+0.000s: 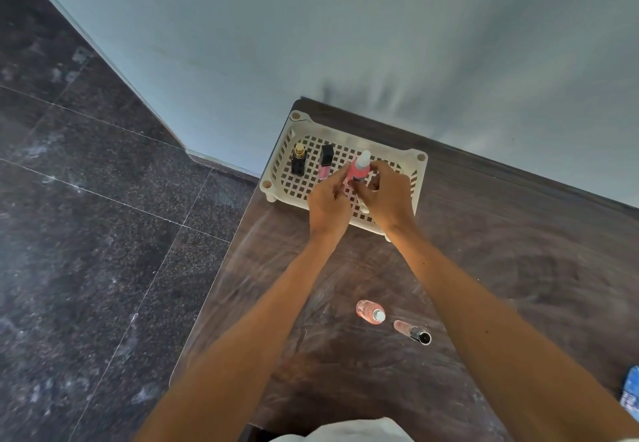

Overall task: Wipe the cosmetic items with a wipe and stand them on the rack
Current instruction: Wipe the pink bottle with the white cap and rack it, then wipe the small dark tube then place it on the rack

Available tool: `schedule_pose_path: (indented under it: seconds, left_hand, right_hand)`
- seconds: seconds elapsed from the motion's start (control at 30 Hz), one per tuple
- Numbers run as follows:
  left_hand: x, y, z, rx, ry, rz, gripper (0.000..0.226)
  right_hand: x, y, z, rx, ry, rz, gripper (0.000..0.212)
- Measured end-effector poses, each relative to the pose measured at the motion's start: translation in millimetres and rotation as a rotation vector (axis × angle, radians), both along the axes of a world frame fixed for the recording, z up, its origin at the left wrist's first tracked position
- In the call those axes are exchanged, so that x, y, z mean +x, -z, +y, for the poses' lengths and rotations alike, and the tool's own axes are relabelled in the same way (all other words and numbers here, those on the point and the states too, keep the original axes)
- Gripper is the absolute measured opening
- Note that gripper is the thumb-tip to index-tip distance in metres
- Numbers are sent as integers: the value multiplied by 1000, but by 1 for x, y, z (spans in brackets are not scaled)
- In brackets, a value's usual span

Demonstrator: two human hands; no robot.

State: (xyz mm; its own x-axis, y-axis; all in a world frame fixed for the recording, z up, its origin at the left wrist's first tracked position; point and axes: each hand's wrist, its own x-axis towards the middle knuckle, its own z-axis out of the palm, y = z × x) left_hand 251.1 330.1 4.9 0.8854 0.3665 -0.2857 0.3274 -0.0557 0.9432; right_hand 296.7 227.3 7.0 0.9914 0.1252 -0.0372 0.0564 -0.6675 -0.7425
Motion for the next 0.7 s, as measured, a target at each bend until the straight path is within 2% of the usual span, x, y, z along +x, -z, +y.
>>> schedule_pose_path:
  seconds: [0.23,0.47,0.6,0.7]
  left_hand:
    - [-2,-1,1,-21,3,32,52]
    - [-12,-5,0,2,-5,47,49]
    - [-34,-15,2,28,-36,50,47]
    - [-67,-29,-1,22,-71,6,40]
  right_hand:
    - [3,0,0,-10,9,14,39]
    - [-2,-8,-12,23,67,123,41]
    - [-21,-25,-29,189,222,265,37]
    - [-48,-54,-46,571,345,495,48]
